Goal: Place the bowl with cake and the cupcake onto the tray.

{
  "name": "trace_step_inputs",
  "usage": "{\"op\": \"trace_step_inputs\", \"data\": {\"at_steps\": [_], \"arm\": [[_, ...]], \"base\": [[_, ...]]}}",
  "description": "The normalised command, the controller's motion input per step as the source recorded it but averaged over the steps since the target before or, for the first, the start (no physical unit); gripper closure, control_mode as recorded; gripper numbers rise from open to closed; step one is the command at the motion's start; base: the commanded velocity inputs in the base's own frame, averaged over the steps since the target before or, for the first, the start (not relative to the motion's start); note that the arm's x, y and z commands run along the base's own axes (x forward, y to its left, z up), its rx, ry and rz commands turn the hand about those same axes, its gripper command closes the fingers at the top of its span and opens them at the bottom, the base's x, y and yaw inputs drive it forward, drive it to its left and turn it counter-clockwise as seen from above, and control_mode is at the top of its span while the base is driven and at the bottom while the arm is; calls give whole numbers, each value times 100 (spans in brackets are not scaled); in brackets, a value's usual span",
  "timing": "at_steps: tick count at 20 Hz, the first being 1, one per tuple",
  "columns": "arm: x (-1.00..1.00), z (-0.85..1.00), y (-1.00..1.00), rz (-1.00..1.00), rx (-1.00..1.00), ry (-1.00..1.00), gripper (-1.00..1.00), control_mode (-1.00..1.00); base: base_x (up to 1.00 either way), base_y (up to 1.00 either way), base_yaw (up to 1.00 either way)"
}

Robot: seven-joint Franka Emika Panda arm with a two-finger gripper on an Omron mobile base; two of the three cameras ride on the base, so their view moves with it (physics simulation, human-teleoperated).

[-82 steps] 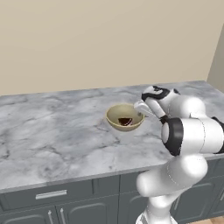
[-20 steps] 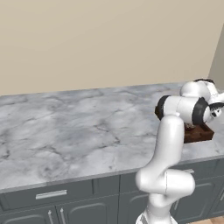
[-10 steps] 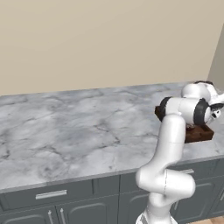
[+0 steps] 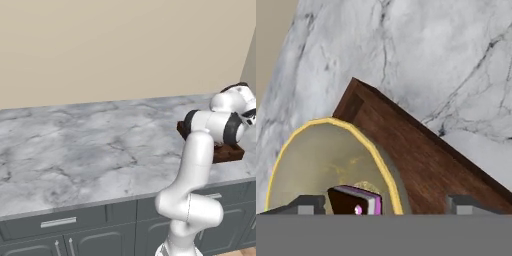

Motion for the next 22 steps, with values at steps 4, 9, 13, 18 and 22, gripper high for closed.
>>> {"op": "trace_step_inputs", "data": {"at_steps": [4, 9, 13, 18, 22], "arm": [[-23, 77, 2, 0, -2, -3, -100, -100], [-40, 44, 45, 8, -9, -3, -100, -100], [-49, 24, 82, 14, -18, -2, -100, -100], [-26, 25, 59, 10, -18, 0, -100, -100], [-34, 29, 64, 7, -19, -2, -100, -100]], "base": [[0, 0, 0], [0, 0, 0], [0, 0, 0], [0, 0, 0], [0, 0, 0]]}}
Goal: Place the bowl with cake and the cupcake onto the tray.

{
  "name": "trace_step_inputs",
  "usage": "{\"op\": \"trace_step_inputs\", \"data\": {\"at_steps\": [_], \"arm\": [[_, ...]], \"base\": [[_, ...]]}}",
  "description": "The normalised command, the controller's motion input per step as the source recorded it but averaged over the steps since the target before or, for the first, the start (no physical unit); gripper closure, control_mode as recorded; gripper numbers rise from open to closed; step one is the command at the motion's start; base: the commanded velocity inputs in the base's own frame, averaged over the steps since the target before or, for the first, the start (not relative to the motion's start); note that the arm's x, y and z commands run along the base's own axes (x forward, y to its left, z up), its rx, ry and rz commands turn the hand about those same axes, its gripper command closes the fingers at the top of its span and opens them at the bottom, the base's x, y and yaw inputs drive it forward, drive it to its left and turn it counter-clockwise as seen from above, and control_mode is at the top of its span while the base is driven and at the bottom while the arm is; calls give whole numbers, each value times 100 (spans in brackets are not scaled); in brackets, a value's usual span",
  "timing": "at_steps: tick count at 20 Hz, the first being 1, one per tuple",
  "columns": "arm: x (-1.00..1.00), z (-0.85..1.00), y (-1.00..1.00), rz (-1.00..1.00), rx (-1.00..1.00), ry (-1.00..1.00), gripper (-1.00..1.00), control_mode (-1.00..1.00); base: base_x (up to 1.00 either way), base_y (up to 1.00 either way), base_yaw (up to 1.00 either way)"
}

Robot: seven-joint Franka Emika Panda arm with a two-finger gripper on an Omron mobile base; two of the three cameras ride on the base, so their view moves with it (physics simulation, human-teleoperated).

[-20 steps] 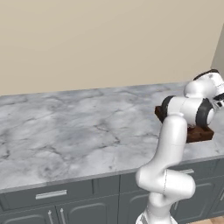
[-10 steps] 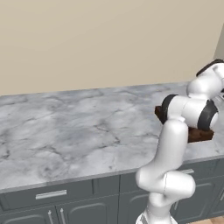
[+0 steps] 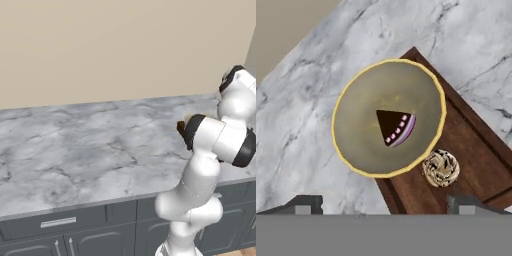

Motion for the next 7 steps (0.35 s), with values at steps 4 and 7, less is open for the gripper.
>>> {"op": "trace_step_inputs", "data": {"at_steps": [4, 7], "arm": [[-35, 17, 62, 4, -14, -3, -100, -100], [-27, 5, 63, 5, -10, -2, -100, -100]], "base": [[0, 0, 0], [0, 0, 0]]}}
